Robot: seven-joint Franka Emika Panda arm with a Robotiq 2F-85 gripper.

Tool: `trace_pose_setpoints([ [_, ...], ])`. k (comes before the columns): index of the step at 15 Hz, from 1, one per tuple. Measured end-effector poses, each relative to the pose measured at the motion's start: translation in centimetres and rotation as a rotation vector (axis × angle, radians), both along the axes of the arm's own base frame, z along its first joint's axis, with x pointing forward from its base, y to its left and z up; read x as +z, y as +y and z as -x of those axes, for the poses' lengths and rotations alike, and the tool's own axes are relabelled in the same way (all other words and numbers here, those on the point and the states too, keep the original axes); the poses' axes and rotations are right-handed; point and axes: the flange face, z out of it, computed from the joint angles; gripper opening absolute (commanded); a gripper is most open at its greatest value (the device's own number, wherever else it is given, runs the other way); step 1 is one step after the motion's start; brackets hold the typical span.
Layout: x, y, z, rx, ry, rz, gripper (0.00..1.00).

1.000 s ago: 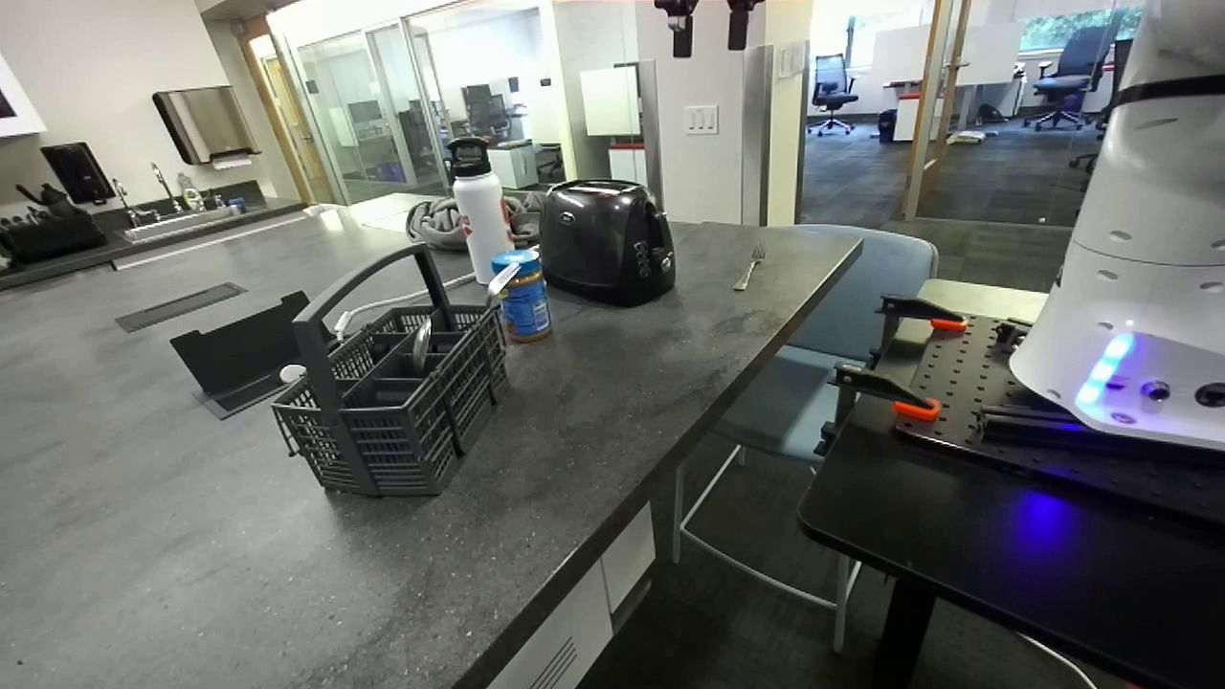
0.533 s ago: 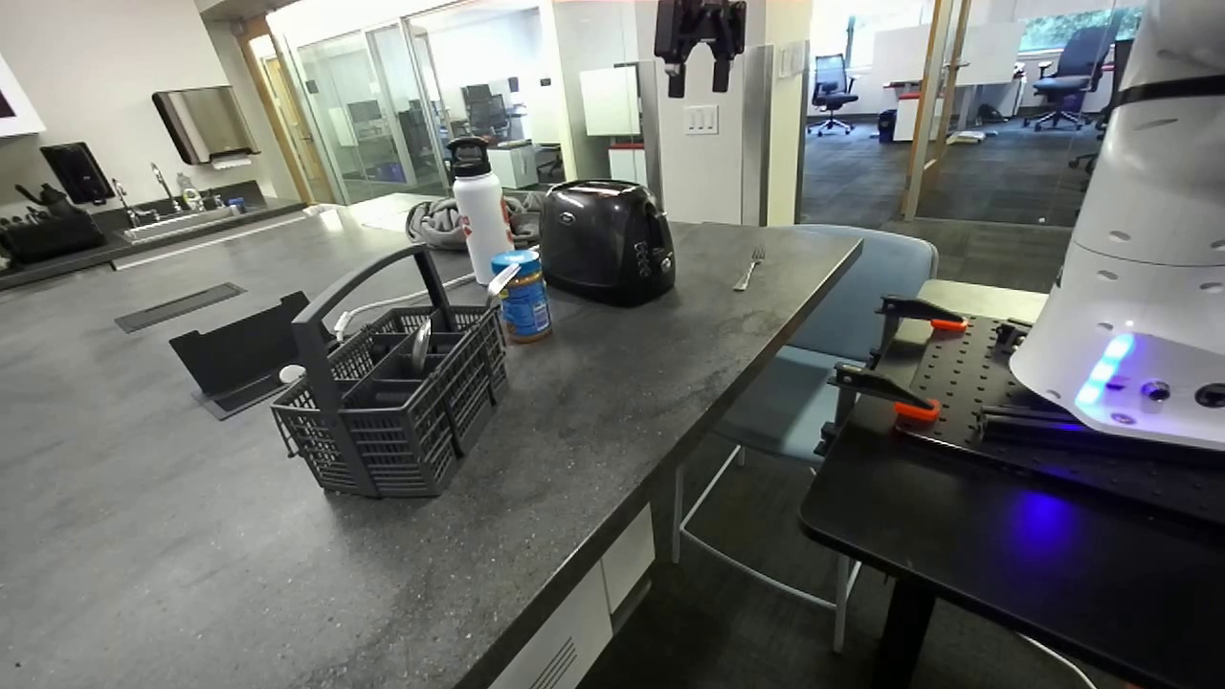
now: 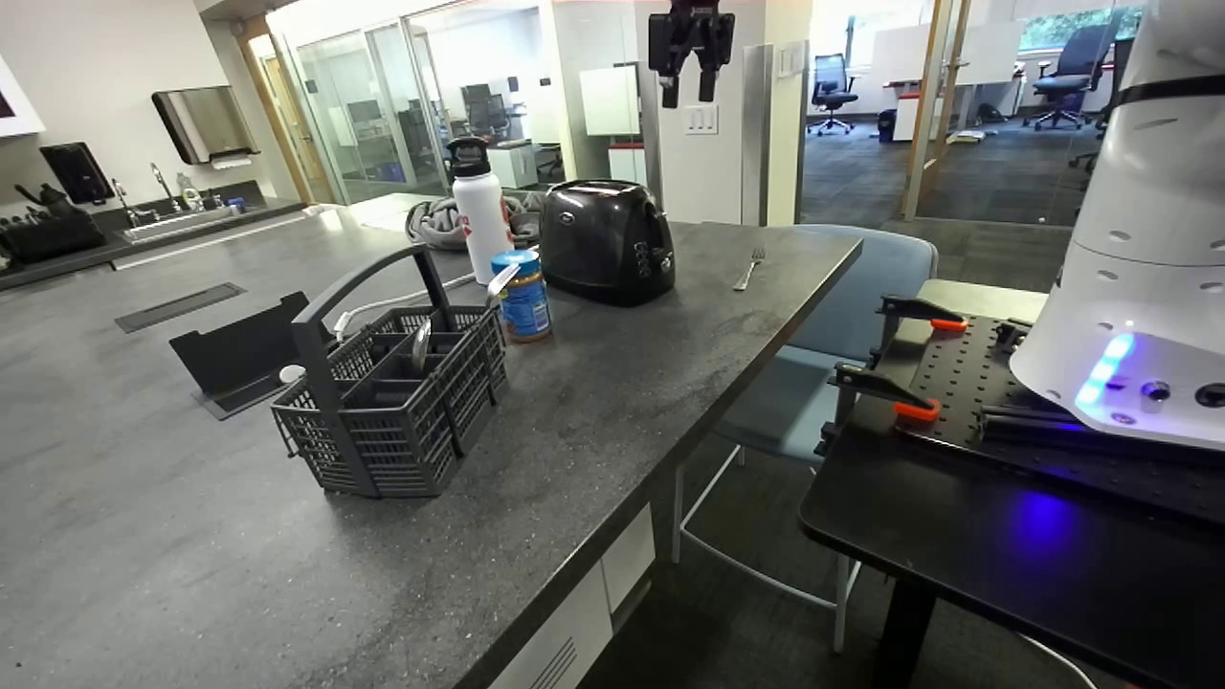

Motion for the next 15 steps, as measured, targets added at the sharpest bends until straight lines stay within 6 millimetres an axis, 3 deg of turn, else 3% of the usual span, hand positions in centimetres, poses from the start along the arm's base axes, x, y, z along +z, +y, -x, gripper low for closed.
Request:
trace_pose_setpoints([
  [6,-2.6,-0.5,-1.4,0.008,-0.082,0.046,0.03],
  [15,-9.3,-2.6,-3.2,-0.004,-0.065,0.073,0.0],
])
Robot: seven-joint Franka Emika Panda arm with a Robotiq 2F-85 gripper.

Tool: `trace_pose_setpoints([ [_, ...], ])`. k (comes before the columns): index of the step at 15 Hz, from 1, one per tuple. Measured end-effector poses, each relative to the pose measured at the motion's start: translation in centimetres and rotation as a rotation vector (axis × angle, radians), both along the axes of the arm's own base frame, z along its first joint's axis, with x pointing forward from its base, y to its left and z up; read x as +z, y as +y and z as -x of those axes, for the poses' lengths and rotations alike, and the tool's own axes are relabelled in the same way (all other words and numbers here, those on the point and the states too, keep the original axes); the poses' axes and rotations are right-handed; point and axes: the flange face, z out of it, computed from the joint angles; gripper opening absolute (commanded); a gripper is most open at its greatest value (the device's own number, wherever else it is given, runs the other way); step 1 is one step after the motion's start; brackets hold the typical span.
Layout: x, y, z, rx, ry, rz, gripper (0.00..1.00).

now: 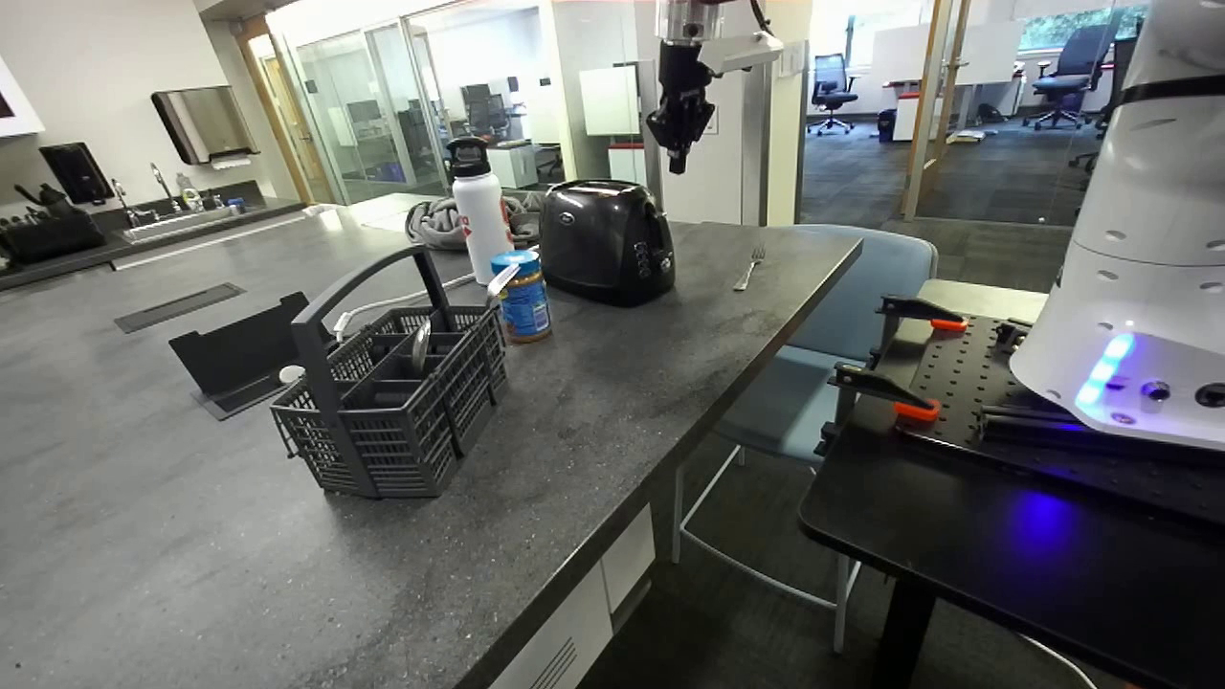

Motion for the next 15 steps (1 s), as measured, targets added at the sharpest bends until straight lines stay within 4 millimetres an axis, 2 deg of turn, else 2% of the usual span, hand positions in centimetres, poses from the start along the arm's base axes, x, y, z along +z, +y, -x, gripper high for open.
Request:
trace_pose_setpoints([
  [6,-2.8,-0.1,-0.5,0.001,0.042,-0.006,0.0],
  [15,-4.1,-0.1,-1.5,0.025,0.027,-0.053,0.0],
])
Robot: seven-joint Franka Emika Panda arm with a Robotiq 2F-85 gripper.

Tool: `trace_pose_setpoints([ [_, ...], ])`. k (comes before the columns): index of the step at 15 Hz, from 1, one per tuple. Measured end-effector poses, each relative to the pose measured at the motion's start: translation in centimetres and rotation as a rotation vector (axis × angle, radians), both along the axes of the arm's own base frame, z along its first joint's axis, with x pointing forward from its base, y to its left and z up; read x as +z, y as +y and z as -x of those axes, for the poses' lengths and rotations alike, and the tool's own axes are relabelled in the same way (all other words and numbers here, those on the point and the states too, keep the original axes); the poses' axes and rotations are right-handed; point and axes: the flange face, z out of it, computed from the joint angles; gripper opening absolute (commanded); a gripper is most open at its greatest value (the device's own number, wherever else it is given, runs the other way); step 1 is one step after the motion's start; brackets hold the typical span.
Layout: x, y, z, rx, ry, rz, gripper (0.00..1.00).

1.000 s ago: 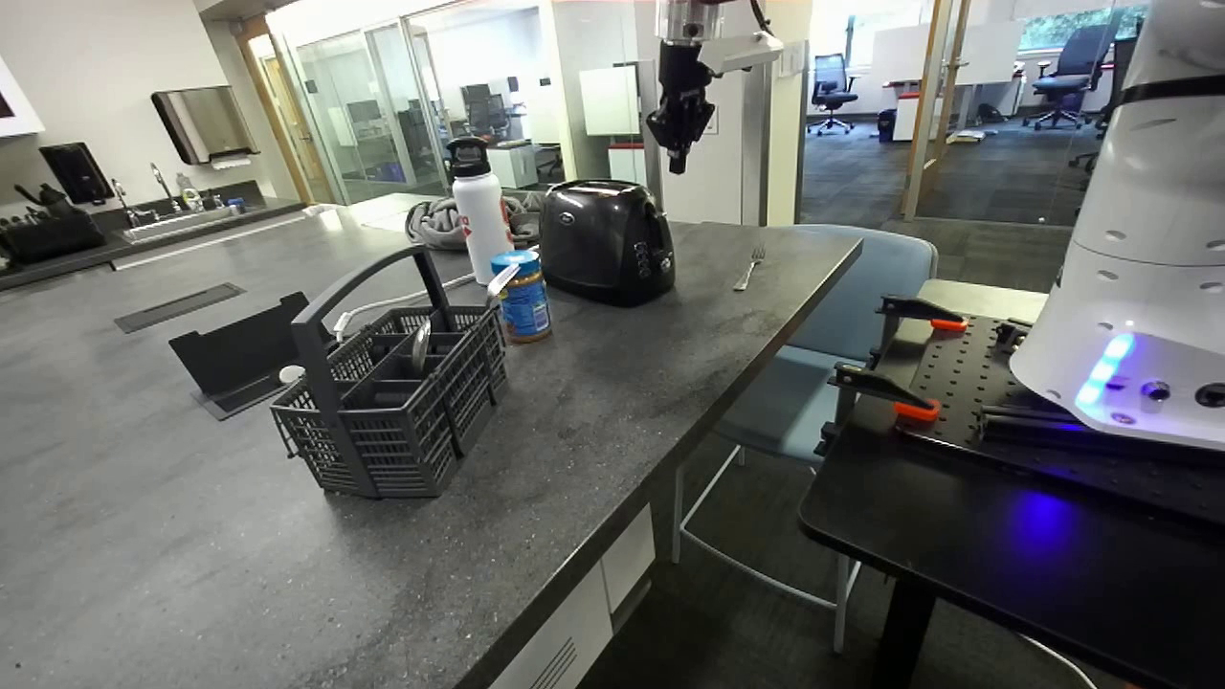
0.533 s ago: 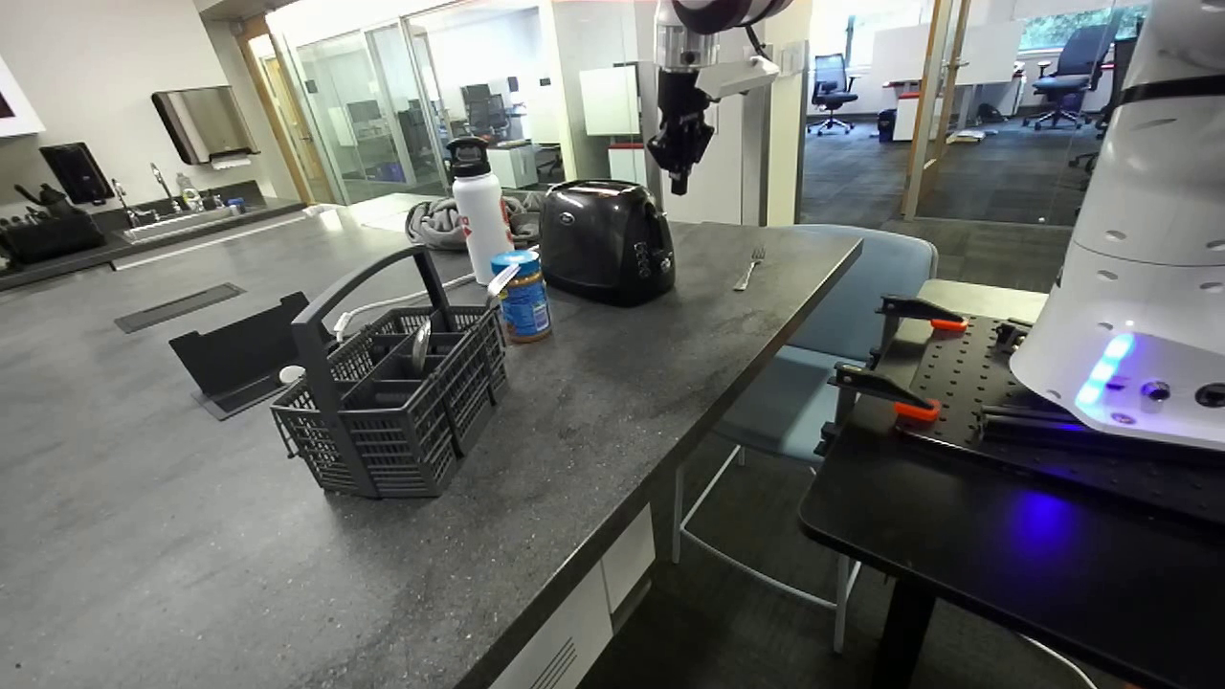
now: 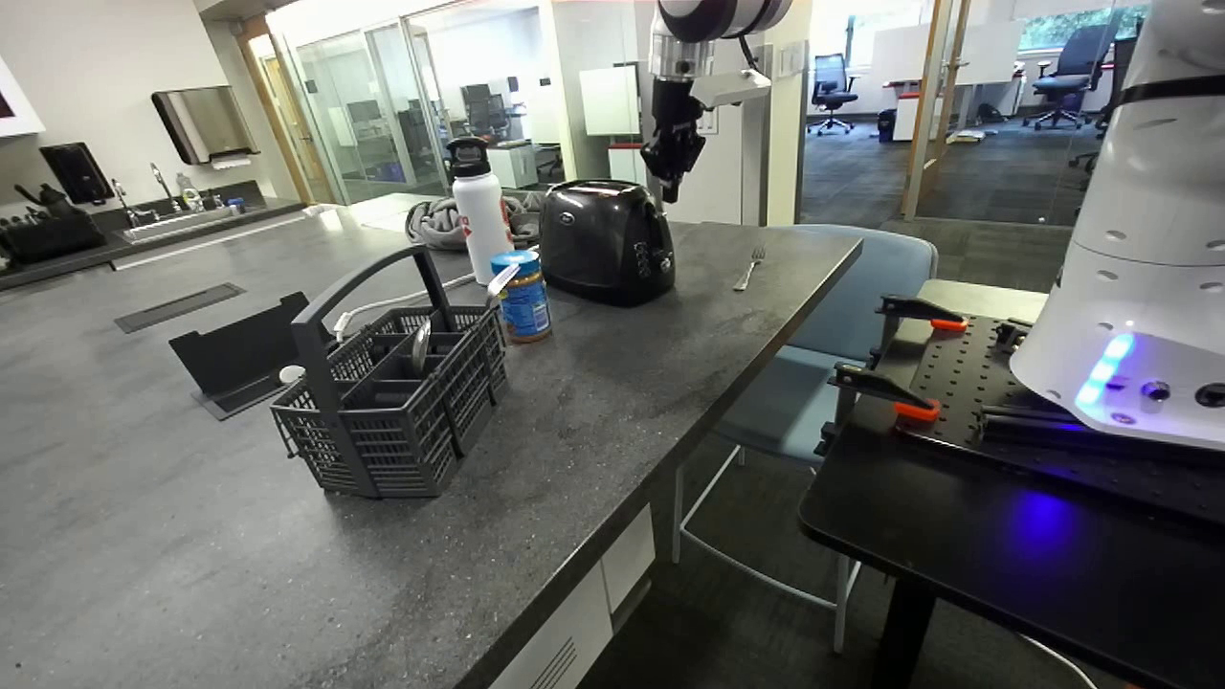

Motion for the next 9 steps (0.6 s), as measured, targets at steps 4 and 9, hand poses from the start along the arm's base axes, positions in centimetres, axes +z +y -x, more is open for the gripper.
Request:
trace_pose_setpoints([
  [4,-0.4,0.0,-0.8,0.005,-0.003,-0.022,0.0],
  [9,-1.2,0.0,-1.7,0.01,0.005,-0.026,0.0],
])
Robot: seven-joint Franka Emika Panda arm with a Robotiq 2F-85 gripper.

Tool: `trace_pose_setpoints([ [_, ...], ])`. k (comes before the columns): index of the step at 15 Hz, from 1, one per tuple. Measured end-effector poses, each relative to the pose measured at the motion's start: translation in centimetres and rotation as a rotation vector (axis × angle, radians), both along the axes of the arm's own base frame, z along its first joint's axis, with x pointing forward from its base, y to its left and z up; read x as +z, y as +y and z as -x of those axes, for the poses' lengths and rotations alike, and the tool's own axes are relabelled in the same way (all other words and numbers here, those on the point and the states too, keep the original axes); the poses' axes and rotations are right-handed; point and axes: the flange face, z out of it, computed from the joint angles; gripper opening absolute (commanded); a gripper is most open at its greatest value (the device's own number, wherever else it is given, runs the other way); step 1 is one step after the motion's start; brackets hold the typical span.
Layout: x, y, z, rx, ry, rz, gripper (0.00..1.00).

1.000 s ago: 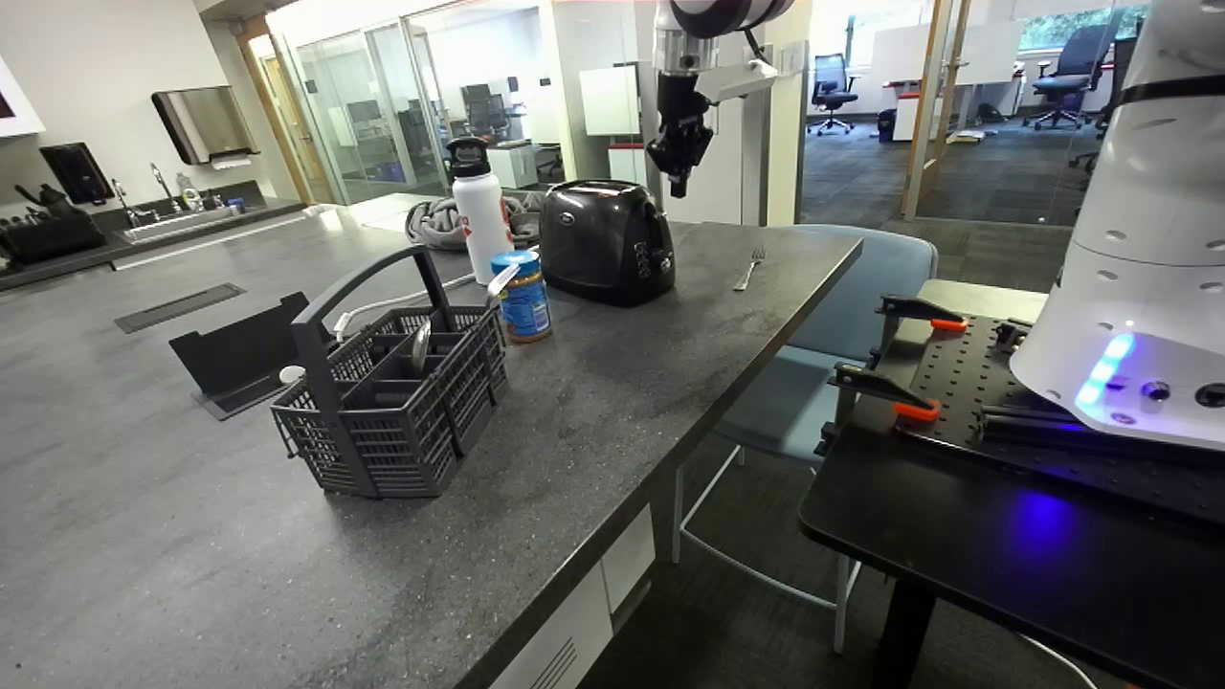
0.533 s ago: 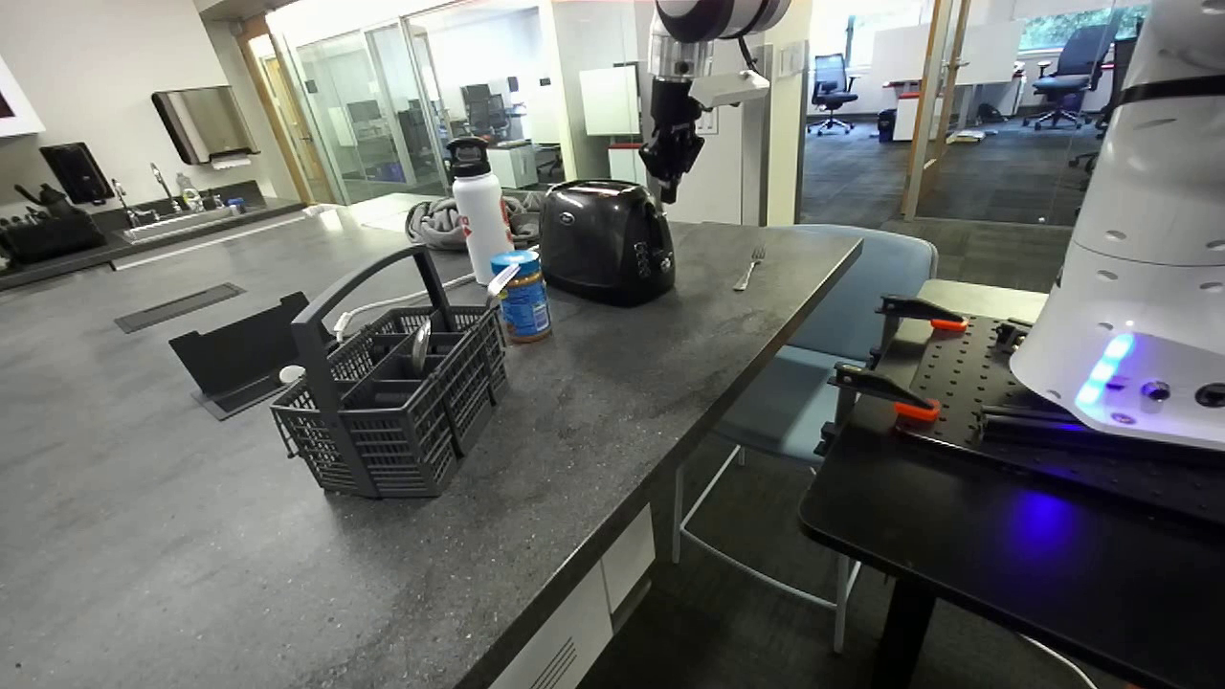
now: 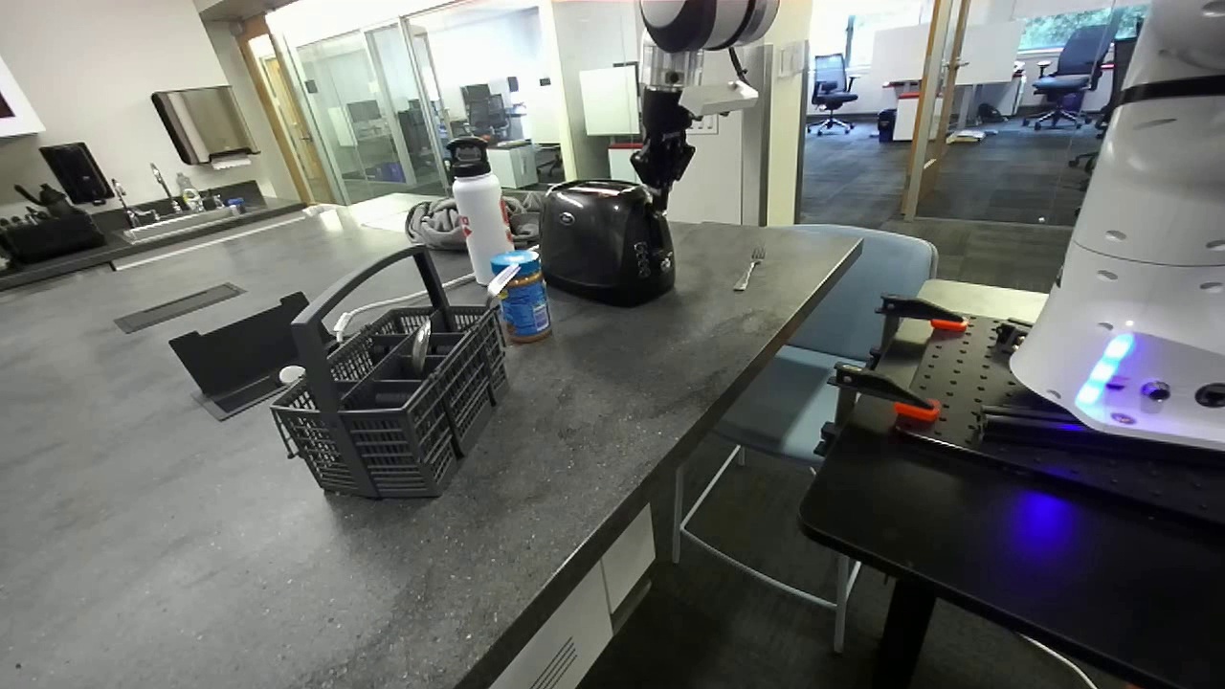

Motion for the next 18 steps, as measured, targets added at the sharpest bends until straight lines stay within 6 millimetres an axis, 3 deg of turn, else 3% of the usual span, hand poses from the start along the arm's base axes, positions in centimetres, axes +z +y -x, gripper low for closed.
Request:
trace_pose_setpoints([
  [10,-1.6,0.3,-1.0,0.002,0.02,-0.01,0.0],
  [18,-4.1,0.3,-1.5,0.004,0.057,-0.01,0.0],
])
